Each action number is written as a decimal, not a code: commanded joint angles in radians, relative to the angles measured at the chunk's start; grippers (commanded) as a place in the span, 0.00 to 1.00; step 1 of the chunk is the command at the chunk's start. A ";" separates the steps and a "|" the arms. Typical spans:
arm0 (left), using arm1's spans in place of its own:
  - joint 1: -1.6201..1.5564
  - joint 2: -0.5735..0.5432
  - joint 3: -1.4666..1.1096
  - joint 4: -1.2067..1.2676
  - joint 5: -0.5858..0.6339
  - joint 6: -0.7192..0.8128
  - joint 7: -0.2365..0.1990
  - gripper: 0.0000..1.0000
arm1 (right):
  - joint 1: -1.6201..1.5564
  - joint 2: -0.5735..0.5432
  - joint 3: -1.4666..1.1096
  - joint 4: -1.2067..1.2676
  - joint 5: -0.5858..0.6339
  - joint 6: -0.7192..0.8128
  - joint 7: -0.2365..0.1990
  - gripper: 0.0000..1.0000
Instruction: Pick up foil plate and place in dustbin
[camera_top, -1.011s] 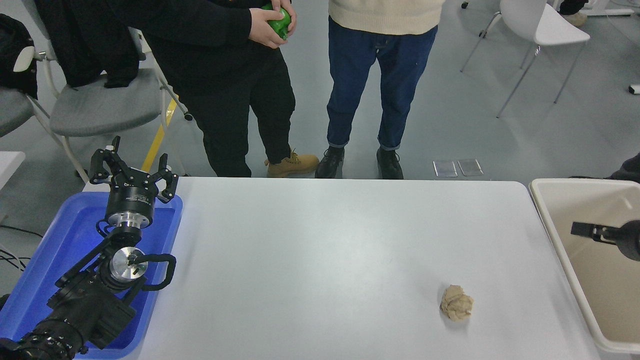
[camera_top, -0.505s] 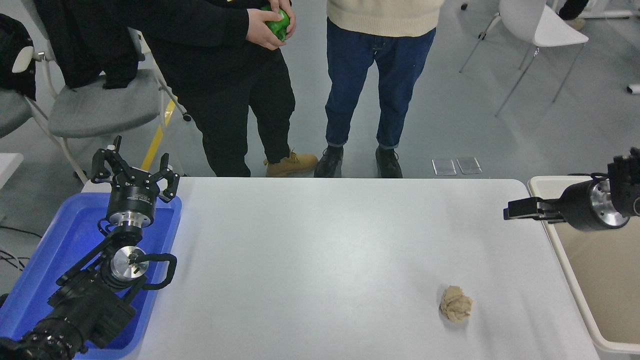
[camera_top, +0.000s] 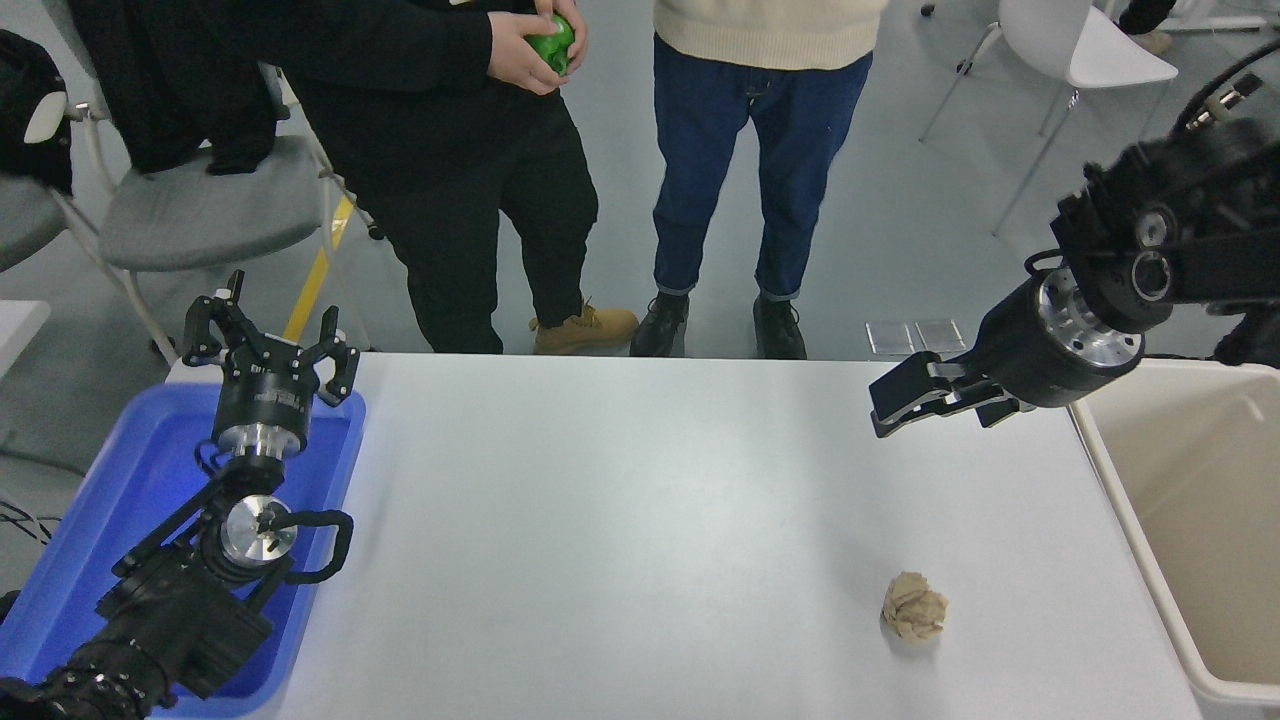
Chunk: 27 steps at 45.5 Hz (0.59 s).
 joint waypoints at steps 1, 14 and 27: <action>0.000 0.000 0.000 -0.001 0.000 0.000 0.000 0.99 | 0.102 0.095 -0.017 0.015 0.088 0.111 0.000 1.00; 0.000 0.000 0.000 0.000 0.000 0.000 -0.001 0.99 | 0.146 0.087 -0.054 0.015 0.108 0.169 0.000 1.00; 0.000 0.000 -0.002 0.000 0.000 0.000 0.000 0.99 | 0.177 0.086 -0.055 0.015 0.111 0.177 0.000 1.00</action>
